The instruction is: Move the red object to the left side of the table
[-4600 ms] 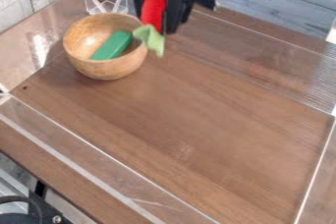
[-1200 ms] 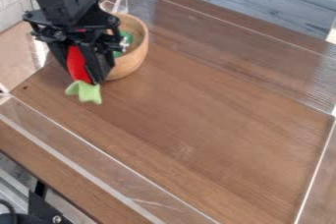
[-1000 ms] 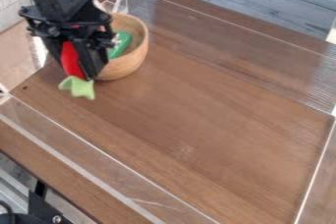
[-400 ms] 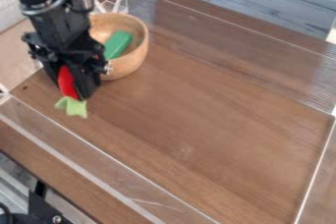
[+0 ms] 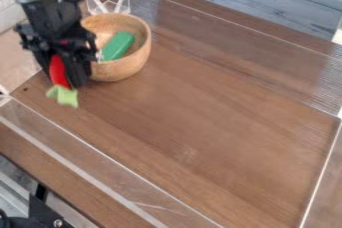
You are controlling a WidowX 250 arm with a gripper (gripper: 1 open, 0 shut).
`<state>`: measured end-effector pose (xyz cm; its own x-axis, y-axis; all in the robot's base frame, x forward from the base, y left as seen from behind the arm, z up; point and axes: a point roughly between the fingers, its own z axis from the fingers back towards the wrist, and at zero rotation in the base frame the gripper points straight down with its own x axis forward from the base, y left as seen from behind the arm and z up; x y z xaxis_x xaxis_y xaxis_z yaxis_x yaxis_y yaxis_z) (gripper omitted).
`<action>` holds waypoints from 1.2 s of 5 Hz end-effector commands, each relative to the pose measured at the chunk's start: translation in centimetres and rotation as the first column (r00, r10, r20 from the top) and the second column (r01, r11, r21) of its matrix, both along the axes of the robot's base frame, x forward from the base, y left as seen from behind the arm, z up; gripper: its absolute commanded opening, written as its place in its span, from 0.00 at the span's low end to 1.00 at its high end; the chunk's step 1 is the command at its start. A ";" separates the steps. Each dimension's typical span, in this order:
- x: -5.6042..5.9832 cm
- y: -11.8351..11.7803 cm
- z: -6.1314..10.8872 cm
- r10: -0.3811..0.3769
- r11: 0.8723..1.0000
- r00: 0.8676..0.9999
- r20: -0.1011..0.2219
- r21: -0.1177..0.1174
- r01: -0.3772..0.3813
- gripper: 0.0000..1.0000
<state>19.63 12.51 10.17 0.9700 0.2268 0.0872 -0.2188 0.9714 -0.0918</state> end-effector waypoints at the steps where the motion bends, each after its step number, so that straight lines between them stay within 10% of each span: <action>1: 0.8 1.3 0.1 -0.041 0.999 0.999 0.017 0.033 0.041 0.00; 6: 1.7 2.0 -3.3 -0.076 0.997 0.996 -0.039 0.028 0.077 0.00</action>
<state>21.11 14.29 6.15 0.9877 0.1535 0.0310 -0.1509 0.9859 -0.0729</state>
